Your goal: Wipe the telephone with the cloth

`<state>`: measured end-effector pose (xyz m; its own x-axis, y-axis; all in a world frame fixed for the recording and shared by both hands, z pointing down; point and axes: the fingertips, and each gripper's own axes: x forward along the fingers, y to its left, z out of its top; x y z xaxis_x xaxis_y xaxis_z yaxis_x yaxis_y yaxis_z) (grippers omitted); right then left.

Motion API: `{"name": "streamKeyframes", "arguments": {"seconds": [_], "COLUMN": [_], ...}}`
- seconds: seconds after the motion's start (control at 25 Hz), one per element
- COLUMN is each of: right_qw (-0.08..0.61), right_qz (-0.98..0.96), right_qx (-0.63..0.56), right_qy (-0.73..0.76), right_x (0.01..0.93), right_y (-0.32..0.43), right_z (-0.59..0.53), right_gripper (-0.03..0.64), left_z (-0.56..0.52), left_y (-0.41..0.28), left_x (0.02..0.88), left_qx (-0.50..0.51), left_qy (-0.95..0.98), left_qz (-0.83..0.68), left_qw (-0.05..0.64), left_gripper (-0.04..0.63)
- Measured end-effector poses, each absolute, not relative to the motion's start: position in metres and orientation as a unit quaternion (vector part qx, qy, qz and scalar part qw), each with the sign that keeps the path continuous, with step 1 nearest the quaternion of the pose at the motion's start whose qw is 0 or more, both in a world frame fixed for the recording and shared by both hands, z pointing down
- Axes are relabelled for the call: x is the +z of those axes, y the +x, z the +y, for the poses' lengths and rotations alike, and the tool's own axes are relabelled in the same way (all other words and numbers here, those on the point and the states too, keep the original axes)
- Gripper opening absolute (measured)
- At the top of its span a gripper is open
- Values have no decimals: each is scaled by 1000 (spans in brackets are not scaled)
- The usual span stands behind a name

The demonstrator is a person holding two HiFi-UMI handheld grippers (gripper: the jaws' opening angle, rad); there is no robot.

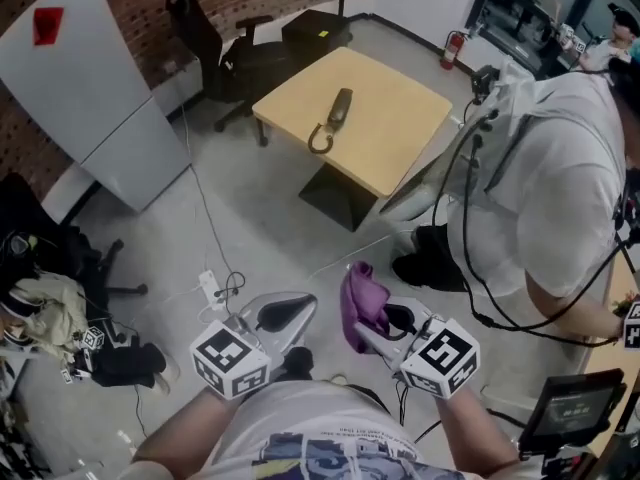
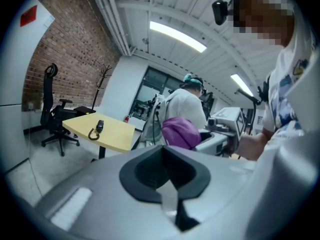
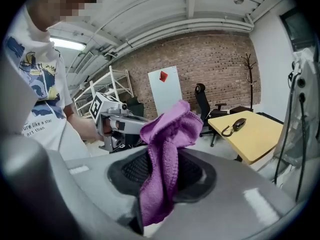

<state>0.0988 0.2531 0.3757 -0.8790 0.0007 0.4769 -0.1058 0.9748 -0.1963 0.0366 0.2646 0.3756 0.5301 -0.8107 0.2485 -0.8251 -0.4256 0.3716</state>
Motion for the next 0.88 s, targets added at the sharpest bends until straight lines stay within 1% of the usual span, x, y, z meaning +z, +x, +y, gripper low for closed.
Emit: {"name": "streamKeyframes", "arguments": {"seconds": [0.36,0.64,0.88], "right_qw": [254,271,253], "right_qz": [-962,-958,-963], "right_qx": [94,94,91], "right_qy": [39,26,19], "right_x": [368,372,371], "right_y": [20,-3,-19], "right_z": [211,184,132], "right_gripper": [118,118,118], "left_z": [227,202,156], "left_y": [-49,-69,-84], "left_x": [383,392,401], "left_qx": [19,13,27], "left_qy": [842,831,816], "left_qz": [-493,-506,-527], "left_qw": [219,229,237], "left_gripper": [21,31,41]}}
